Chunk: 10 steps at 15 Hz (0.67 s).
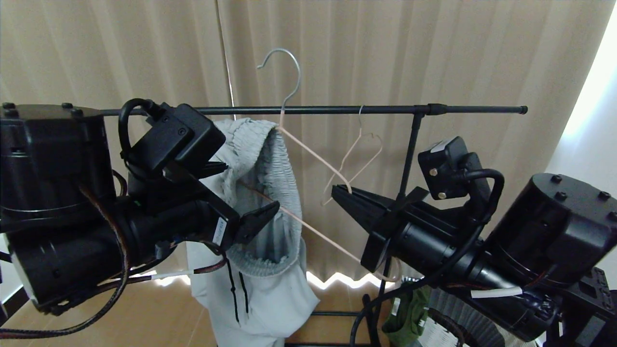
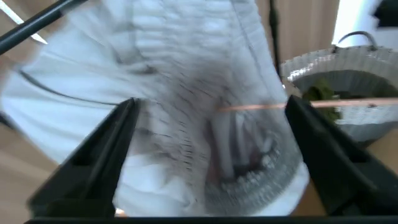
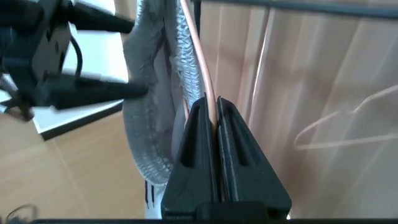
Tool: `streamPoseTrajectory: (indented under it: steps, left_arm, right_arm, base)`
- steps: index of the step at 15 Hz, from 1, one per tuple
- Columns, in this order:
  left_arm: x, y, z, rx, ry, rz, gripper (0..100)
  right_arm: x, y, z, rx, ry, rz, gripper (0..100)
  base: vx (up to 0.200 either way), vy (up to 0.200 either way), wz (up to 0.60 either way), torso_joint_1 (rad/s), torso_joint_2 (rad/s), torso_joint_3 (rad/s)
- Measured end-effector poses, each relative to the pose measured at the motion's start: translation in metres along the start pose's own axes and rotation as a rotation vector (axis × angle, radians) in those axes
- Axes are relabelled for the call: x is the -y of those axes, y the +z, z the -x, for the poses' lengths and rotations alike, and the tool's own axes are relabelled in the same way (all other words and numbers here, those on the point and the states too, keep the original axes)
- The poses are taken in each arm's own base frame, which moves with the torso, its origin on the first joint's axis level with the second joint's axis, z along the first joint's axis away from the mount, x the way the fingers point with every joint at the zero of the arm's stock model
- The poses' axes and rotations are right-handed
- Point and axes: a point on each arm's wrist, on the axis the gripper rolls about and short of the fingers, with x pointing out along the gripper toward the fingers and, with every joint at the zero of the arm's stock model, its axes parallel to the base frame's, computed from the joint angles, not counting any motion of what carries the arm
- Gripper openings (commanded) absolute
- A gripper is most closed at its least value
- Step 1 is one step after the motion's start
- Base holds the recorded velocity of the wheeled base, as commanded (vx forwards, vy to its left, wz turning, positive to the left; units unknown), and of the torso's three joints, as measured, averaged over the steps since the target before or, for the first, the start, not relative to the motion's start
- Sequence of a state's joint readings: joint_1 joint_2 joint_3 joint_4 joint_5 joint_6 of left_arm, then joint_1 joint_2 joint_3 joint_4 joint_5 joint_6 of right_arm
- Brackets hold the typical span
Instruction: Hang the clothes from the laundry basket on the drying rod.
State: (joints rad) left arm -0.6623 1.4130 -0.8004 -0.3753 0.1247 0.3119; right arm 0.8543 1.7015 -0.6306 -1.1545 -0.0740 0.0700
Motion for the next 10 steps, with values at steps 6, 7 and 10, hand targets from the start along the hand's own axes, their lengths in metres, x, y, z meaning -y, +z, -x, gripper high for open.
streamPoseTrajectory:
  steps: [6, 7, 10]
  left_arm:
    - [0.0, -0.008, 0.019, 0.019, -0.036, 0.001, 100]
    - [-0.001, -0.006, 0.022, 0.036, -0.032, 0.002, 100]
    - [-0.005, 0.0, 0.032, 0.099, -0.005, -0.005, 100]
  right_arm:
    - [0.007, 0.001, 0.006, 0.025, -0.024, 0.06, 0]
    - [0.013, 0.003, 0.006, 0.028, -0.041, 0.066, 0]
    - [0.043, 0.005, 0.009, 0.013, -0.079, 0.091, 0]
  base:
    - [0.0, 0.0, 0.0, 0.0, 0.0, 0.0]
    - [0.0, 0.0, 0.0, 0.0, 0.0, 0.0]
    - [0.0, 0.0, 0.0, 0.0, 0.0, 0.0]
